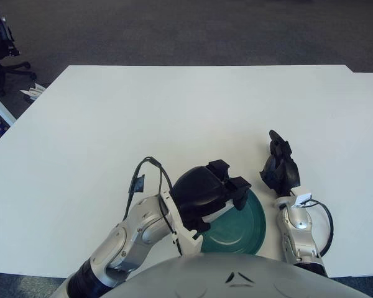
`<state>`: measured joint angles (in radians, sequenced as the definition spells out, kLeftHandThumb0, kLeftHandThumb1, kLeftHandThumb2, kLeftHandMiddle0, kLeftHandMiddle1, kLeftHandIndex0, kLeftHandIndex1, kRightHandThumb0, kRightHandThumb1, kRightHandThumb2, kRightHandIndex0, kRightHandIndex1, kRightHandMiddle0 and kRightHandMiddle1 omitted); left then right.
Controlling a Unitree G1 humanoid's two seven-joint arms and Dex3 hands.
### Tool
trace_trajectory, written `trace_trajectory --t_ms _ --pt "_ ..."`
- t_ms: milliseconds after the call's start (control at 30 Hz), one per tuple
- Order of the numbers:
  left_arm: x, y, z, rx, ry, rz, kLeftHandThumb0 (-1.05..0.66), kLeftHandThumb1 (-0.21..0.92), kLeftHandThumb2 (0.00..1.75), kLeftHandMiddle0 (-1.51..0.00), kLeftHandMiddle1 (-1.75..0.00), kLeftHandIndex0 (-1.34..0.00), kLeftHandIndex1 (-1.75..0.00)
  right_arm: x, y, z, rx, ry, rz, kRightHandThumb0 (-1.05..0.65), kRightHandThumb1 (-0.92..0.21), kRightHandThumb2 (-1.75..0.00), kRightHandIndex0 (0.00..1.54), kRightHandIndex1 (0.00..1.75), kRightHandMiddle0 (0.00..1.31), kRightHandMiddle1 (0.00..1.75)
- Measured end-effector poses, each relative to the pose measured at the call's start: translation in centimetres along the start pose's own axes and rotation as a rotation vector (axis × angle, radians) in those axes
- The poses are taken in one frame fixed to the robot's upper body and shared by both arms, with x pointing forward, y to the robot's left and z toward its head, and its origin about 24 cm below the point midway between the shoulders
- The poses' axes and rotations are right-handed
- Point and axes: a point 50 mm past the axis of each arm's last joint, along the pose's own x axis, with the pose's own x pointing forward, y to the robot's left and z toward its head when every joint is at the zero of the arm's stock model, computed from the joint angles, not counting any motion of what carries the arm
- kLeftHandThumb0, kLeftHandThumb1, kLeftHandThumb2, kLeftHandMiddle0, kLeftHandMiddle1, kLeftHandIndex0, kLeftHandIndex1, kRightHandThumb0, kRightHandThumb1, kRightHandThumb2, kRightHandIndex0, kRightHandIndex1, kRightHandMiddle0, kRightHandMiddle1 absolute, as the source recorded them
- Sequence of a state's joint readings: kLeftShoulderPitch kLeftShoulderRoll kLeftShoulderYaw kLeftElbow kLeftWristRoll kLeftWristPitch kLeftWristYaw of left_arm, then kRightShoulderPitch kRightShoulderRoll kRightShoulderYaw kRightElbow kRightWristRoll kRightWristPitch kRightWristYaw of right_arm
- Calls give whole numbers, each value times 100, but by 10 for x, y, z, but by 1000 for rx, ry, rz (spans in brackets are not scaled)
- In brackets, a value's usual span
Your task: Put the charger into the plate.
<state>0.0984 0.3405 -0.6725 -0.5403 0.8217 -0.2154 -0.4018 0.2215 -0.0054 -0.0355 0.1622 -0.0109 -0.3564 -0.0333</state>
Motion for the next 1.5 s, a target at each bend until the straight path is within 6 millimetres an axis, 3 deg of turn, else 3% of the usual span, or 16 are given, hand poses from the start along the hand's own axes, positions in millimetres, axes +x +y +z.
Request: trace_trajectory --t_ms 500,967,1000,1033,1100,1167,1267,1367,1433,1500 --pt "14 -3 5 15 -98 -90 0 -8 173 -91 -166 -70 -175 1 -1 0 39 -1 -18 -76 -92 -97 24 2 0 51" --pt "19 -9 5 -76 -139 -95 0 -7 174 -88 -172 -71 -173 2 0 1 50 -3 -37 -74 -92 -98 24 1 0 53" --pt "19 -9 5 -83 -141 -94 -16 12 151 -91 -173 -63 -173 2 0 1 51 -4 -39 -73 -92 -98 24 1 0 53" --pt "20 -10 5 -95 -144 -92 -22 20 142 -92 -173 -60 -174 2 0 1 51 -5 -40 -73 -92 -99 23 1 0 53" --pt "20 -9 6 -119 -151 -85 -33 47 108 -81 -174 -47 -172 2 0 1 52 -8 -42 -72 -92 -99 23 0 0 53" --pt "20 -9 6 -135 -155 -80 -61 69 81 -68 -174 -35 -166 2 0 1 54 -12 -47 -71 -92 -100 22 0 0 52" --pt "19 -9 6 -142 -156 -78 -88 85 73 -33 -175 -16 -143 2 0 1 55 -14 -55 -70 -92 -102 20 0 0 49" --pt "18 -9 5 -133 -151 -85 -99 90 76 -12 -175 -6 -124 2 0 1 59 -14 -61 -69 -92 -103 19 0 0 46" --pt "16 -9 4 -117 -144 -94 -102 91 81 -11 -137 -3 -105 2 0 1 62 -13 -63 -69 -92 -104 18 0 0 44" --pt "14 -8 3 -97 -137 -105 -104 92 85 -24 -77 -1 -87 2 0 0 68 -11 -67 -68 -92 -104 18 0 0 43"
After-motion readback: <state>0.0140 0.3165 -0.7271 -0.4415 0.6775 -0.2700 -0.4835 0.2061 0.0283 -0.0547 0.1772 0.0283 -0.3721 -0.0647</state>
